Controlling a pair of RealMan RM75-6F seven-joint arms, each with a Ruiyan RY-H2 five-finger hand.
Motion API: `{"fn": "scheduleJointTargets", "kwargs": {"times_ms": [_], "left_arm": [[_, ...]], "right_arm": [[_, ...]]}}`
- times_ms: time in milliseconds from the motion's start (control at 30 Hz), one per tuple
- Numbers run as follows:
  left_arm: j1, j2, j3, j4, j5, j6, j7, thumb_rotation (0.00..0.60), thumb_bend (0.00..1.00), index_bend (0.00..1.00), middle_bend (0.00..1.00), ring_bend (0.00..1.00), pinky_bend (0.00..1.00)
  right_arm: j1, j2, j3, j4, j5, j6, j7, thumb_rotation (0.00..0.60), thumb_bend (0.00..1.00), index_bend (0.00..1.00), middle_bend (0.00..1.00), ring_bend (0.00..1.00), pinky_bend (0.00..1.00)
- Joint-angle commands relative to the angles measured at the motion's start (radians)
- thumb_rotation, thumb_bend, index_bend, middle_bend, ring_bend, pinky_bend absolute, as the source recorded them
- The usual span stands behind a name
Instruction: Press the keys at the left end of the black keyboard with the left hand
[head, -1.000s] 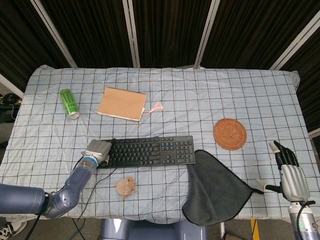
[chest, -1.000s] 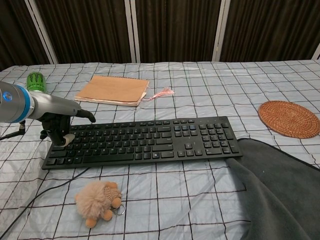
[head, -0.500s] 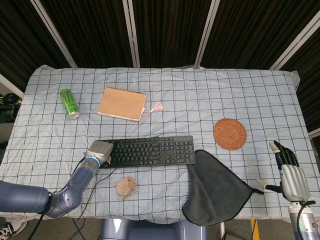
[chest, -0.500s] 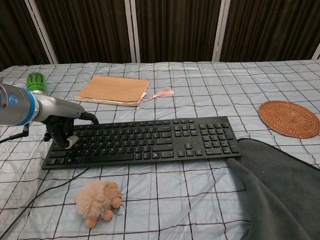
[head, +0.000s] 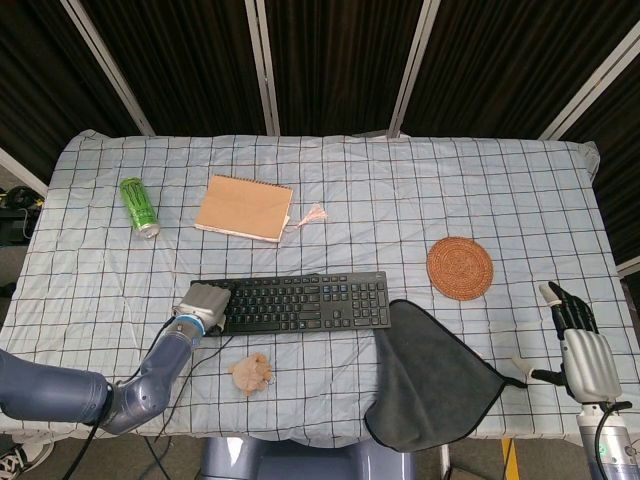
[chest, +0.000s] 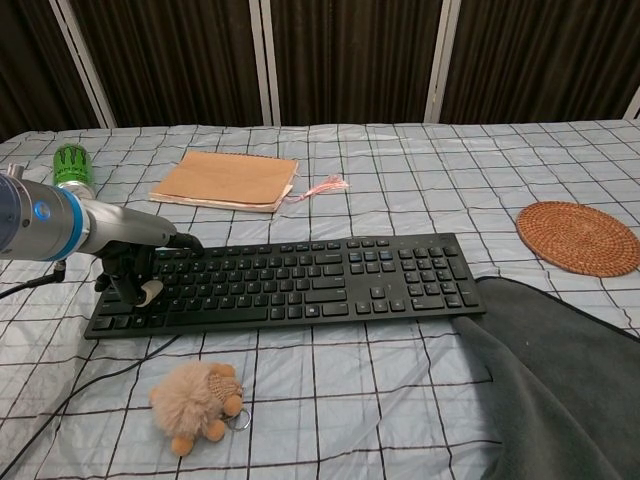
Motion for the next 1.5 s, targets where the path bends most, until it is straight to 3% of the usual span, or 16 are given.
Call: {"fn": "scheduleJointTargets", "kwargs": {"times_ms": [33,467,667,733,833,1033,1100,1167,1267,1500], "left_arm": [[-0.005,-0.001,0.005,0.0,-0.007,-0.002,0.0,0.6,0.61,0.0,0.86,0.78,0.56],[-0.011,0.014,0.013,-0.009,0.012,0.002,-0.03,0.6,0.61,0.0,0.86,0.78,0.56],[0.02,0.057,-0.017,-0.046,0.104,0.041,-0.103,0.6,0.61,0.0,0.85,0.77,0.56],[0.055,0.093,-0.034,-0.09,0.2,0.099,-0.156,0.6,0.61,0.0,0.82,0.74,0.54],[0.125,0.132,-0.022,-0.155,0.364,0.19,-0.22,0.6,0.6,0.0,0.7,0.63,0.44],[0.329,0.191,0.101,-0.246,0.78,0.459,-0.311,0.6,0.51,0.0,0.18,0.23,0.21],[0.414,0.202,0.161,-0.243,0.915,0.553,-0.336,0.6,0.38,0.0,0.03,0.07,0.09],[0.494,0.213,0.22,-0.225,1.026,0.632,-0.352,0.6,0.24,0.0,0.0,0.01,0.02],[0.604,0.225,0.282,-0.19,1.129,0.735,-0.393,0.6,0.07,0.0,0.0,0.0,0.0],[0.772,0.217,0.314,-0.058,1.281,0.865,-0.499,0.6,0.0,0.0,0.0,0.0,0.0]], "right_arm": [[0.0,0.0,0.0,0.0,-0.001,0.001,-0.001,0.6,0.08,0.0,0.0,0.0,0.0],[0.0,0.0,0.0,-0.002,0.0,0.0,-0.003,0.6,0.08,0.0,0.0,0.0,0.0],[0.0,0.002,0.001,0.002,0.0,0.0,0.001,0.6,0.08,0.0,0.0,0.0,0.0],[0.0,0.002,0.002,0.004,0.002,-0.001,0.001,0.6,0.08,0.0,0.0,0.0,0.0],[0.0,0.002,0.001,0.004,-0.001,0.001,-0.002,0.6,0.08,0.0,0.0,0.0,0.0],[-0.001,0.0,-0.001,0.003,-0.008,0.008,-0.015,0.6,0.08,0.0,0.0,0.0,0.0],[-0.002,0.0,-0.002,0.003,-0.009,0.009,-0.021,0.6,0.08,0.0,0.0,0.0,0.0],[-0.003,0.0,-0.003,0.002,-0.009,0.01,-0.028,0.6,0.08,0.0,0.0,0.0,0.0],[-0.003,-0.001,-0.004,0.003,-0.011,0.012,-0.039,0.6,0.08,0.0,0.0,0.0,0.0],[-0.002,-0.007,-0.006,0.014,-0.03,0.023,-0.057,0.6,0.08,0.0,0.0,0.0,0.0]]}}
